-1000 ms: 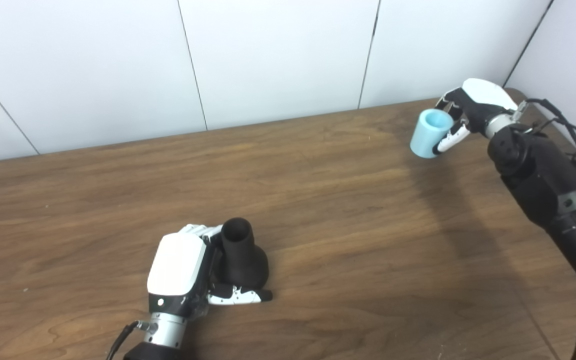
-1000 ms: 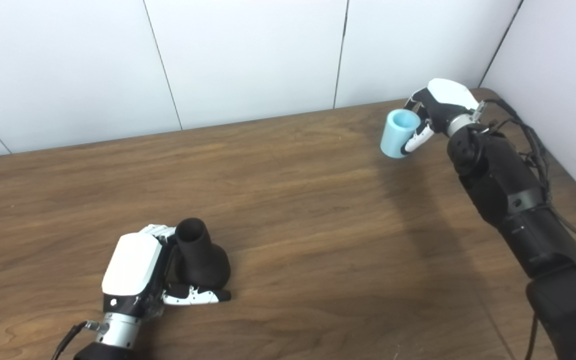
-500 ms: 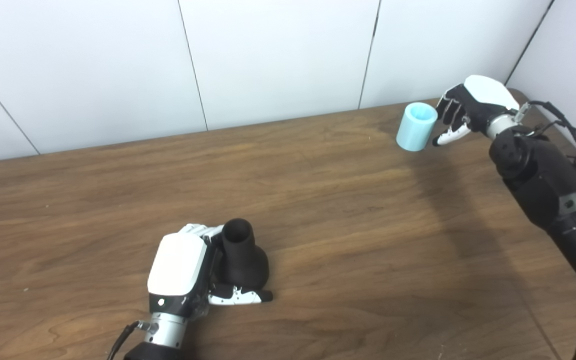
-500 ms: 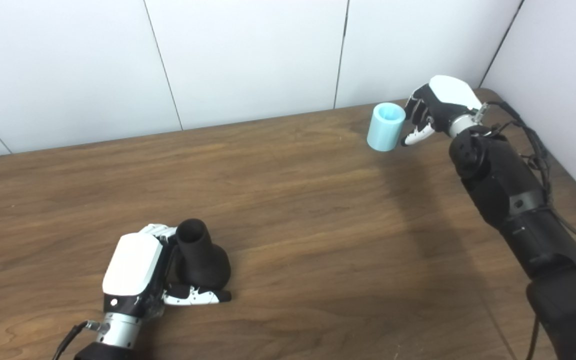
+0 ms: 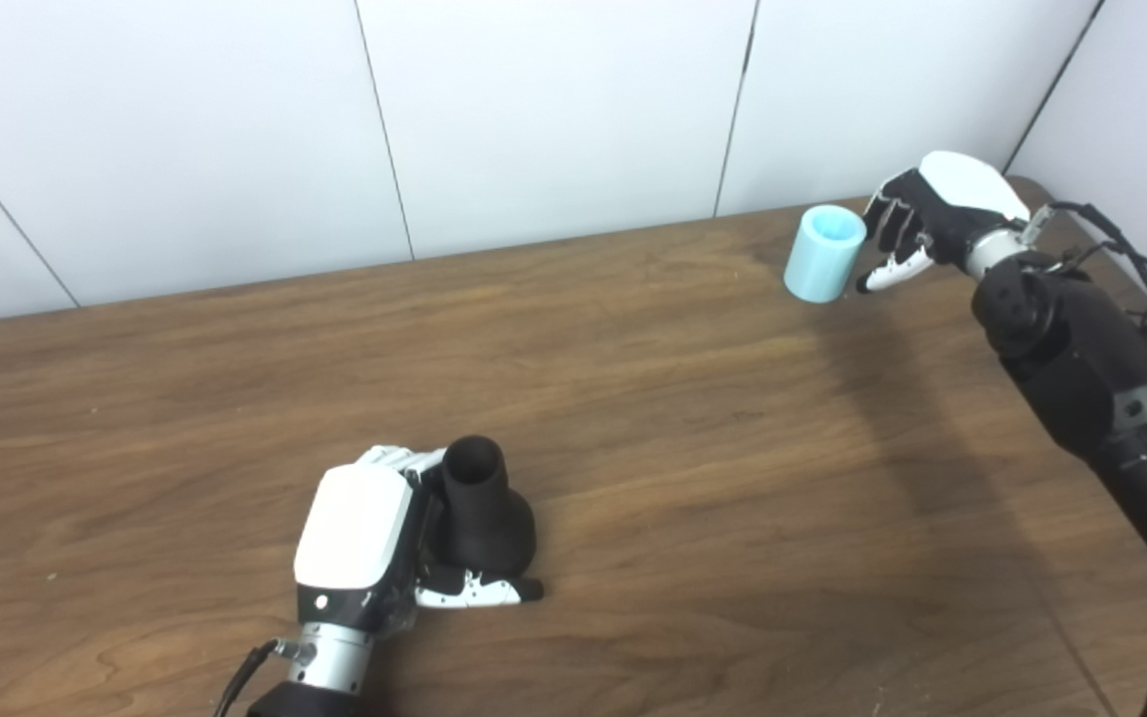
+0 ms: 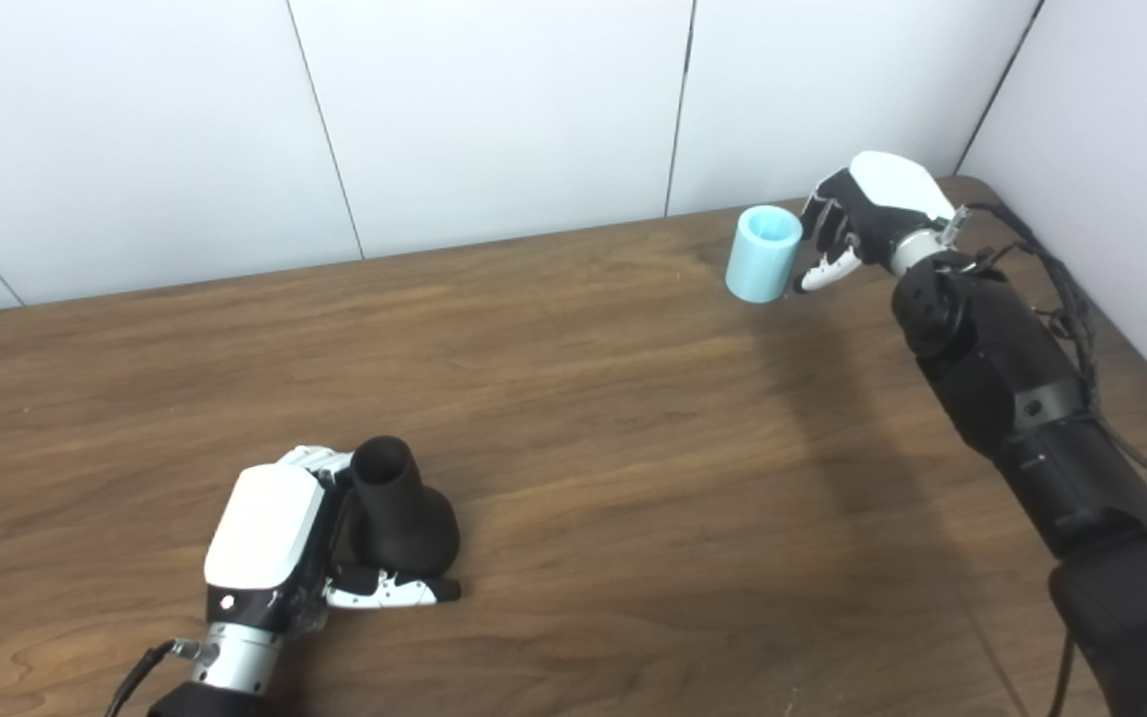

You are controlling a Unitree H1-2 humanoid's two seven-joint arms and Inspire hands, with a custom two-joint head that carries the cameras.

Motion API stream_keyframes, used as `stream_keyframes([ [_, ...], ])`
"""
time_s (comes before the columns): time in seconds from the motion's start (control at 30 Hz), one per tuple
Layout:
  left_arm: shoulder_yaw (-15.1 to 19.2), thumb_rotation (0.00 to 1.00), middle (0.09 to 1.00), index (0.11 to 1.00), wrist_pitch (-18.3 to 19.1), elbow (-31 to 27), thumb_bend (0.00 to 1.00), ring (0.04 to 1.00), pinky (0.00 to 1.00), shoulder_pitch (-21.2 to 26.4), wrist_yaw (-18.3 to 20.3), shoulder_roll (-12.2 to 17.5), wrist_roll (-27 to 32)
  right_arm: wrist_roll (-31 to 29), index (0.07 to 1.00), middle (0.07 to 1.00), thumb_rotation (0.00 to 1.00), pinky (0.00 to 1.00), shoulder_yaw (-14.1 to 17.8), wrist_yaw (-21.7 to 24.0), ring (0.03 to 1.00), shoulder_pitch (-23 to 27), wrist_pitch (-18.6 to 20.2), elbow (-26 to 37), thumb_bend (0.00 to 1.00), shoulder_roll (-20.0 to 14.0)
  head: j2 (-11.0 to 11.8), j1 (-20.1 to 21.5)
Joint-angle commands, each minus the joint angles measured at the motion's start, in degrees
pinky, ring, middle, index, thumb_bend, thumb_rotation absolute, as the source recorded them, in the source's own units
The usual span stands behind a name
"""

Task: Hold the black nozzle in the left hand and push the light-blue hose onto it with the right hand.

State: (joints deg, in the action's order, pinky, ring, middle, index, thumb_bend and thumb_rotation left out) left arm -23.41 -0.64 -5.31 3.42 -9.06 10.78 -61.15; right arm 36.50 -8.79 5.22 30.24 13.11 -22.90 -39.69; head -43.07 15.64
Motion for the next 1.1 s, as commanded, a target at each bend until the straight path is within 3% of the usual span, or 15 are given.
stream_keyframes([
  [0.0,0.01,0.00,0.470,0.492,0.17,-0.11,0.53,0.596,0.70,-0.45,0.09,0.18,0.03,0.10,0.511,0.434,0.00,0.43,0.73,-0.04,0.465,2.20,0.51,1.39,0.53,-1.53,-0.03,-0.03],
  [0.03,0.01,0.00,0.466,0.493,0.24,-0.20,0.53,0.594,0.70,-0.46,0.31,0.21,0.03,0.36,0.507,0.456,0.00,0.55,0.60,0.86,0.555,2.29,1.48,2.16,0.53,-1.78,-0.03,-0.03],
  [0.07,-0.02,0.00,0.465,0.494,0.24,-0.15,0.53,0.594,0.71,-0.43,0.30,0.29,-0.12,0.61,0.502,0.560,0.07,0.62,0.56,1.55,0.645,2.31,2.22,3.12,0.53,-2.01,-0.05,0.10],
  [0.1,-0.04,0.00,0.464,0.495,0.18,-0.09,0.53,0.590,0.70,-0.40,0.26,0.33,-0.13,0.95,0.638,0.669,0.09,0.67,0.52,2.29,0.732,2.20,2.95,4.41,0.74,-2.24,-0.05,0.16],
  [0.13,-0.04,0.00,0.464,0.496,0.12,-0.03,0.53,0.590,0.70,-0.39,0.19,0.35,-0.13,1.16,0.703,0.717,0.11,0.69,0.49,2.74,0.770,2.10,3.44,5.28,0.83,-2.38,-0.05,0.16],
  [0.2,-0.04,0.00,0.463,0.497,0.07,-0.04,0.53,0.590,0.71,-0.43,0.18,0.30,0.00,1.53,0.777,0.787,0.15,0.73,0.37,4.26,0.831,1.89,4.39,7.23,0.91,-2.69,-0.05,0.16],
  [0.33,0.02,0.00,0.461,0.497,0.00,-0.10,0.53,0.591,0.71,-0.51,0.34,0.22,0.34,2.80,0.896,0.922,0.23,0.88,-0.61,7.86,0.963,2.23,6.38,9.44,0.98,-3.42,0.00,0.10],
  [0.43,0.14,0.00,0.467,0.494,-0.02,0.04,0.53,0.594,0.71,-0.47,0.27,0.23,0.53,3.32,0.938,0.982,0.27,0.95,-0.62,9.08,0.995,2.22,7.39,10.98,1.00,-3.39,0.00,0.11],
  [0.73,0.27,0.00,0.469,0.493,0.14,0.24,0.53,0.592,0.71,-0.41,0.40,0.38,0.39,5.46,0.970,1.000,0.35,1.00,-1.11,10.74,1.000,2.04,8.18,14.70,1.00,-3.57,-0.10,0.39],
  [1.07,0.12,0.00,0.468,0.494,0.15,0.35,0.53,0.596,0.71,-0.39,0.52,0.43,0.20,4.60,0.937,0.961,0.32,1.00,-0.88,10.84,1.000,2.84,5.27,14.62,1.00,-2.52,-0.23,0.36],
])
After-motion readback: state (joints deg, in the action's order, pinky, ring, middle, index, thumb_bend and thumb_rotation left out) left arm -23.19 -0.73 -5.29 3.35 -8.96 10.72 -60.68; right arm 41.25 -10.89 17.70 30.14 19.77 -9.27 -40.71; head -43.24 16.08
